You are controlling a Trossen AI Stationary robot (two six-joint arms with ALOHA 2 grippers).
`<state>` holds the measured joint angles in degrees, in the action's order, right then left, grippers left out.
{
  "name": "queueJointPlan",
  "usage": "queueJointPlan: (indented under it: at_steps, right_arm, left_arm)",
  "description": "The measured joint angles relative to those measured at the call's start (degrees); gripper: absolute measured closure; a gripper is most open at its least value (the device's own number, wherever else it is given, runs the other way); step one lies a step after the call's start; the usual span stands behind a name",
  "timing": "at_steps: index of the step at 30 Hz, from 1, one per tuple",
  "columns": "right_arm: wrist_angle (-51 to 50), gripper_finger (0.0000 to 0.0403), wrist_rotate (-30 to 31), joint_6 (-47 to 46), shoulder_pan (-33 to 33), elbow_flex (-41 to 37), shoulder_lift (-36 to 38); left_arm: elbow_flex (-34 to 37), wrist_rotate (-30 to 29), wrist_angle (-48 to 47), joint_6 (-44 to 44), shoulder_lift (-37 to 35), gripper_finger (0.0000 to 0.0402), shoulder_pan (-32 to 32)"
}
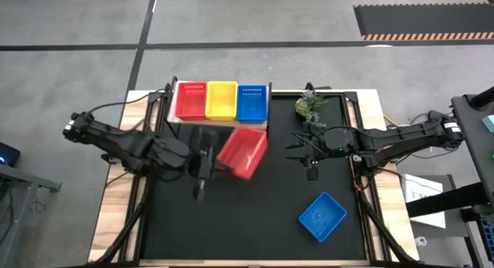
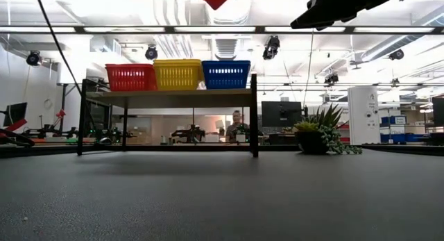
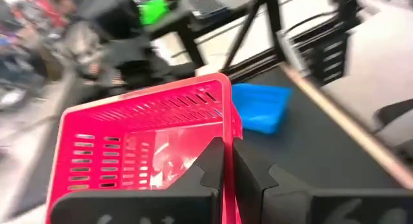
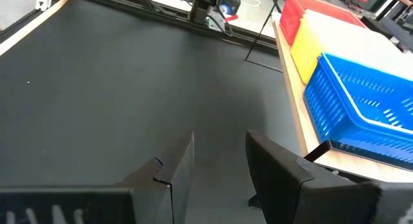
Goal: Stack baskets on shelf by color
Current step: Stack the red bin on top of the red bins on the shelf
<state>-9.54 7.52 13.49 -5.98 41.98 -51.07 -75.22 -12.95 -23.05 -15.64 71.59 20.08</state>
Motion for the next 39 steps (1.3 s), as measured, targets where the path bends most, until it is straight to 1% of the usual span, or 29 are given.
queueJointPlan:
  at_steps: [2,3,7,9,12,14,15,17,22,27,32,39]
  right_arm:
    - [0.0,0.0268,0.01,-0.01,0.02,0.0,0.0]
    - [0.0,0.0268,0.01,-0.01,0.02,0.0,0.0]
    - [-0.01,0.0268,0.01,-0.01,0.01,0.0,0.0]
    - [-0.02,0.0268,0.01,-0.01,0.02,0.0,0.0]
    - [-0.02,0.0268,0.01,-0.01,0.02,0.0,0.0]
    - [-0.02,0.0268,0.01,-0.01,0.01,0.0,0.0]
    - [0.0,0.0268,0.01,0.0,0.02,0.0,0.0]
    - [0.0,0.0268,0.01,0.01,0.01,0.0,0.0]
    - [0.0,0.0268,0.01,0.01,0.02,0.0,0.0]
    - [0.0,0.0268,0.01,0.01,0.02,0.0,0.0]
    - [0.0,0.0268,0.01,0.03,0.01,0.0,0.0]
    - [-0.01,0.0268,0.01,0.03,0.01,0.0,0.0]
  left_arm:
    - [-1.54,-3.46,-2.62,-3.68,-1.29,0.0401,-0.12]
    - [-2.32,-6.11,-4.15,-5.49,-1.81,0.0401,-0.16]
    - [-4.08,-21.09,-12.26,-12.15,-3.72,0.0401,-0.67]
    - [-4.8,-26.85,-18.46,-13.37,-4.45,0.0401,-1.75]
    - [-5.44,-29.26,-26.81,-13.12,-5.92,0.0402,-5.53]
    - [-5.14,-29.25,-29.48,-12.09,-7.01,0.0402,-9.1]
    - [-5.01,-29.02,-30.77,-11.93,-7.37,0.0402,-11.12]
    - [-4.94,-26.29,-33.29,-12.05,-8.04,0.0402,-15.32]
    - [-4.9,-13.52,-34.6,-15.99,-9.41,0.0402,-26.56]
    - [-4.88,-6.12,-35.73,-21.0,-9.77,0.0402,-35.69]
    - [-4.1,-1.08,-36.36,-24.0,-9.81,0.0402,-41.67]
    - [-3.02,3.17,-36.36,-24.34,-9.05,0.0401,-46.89]
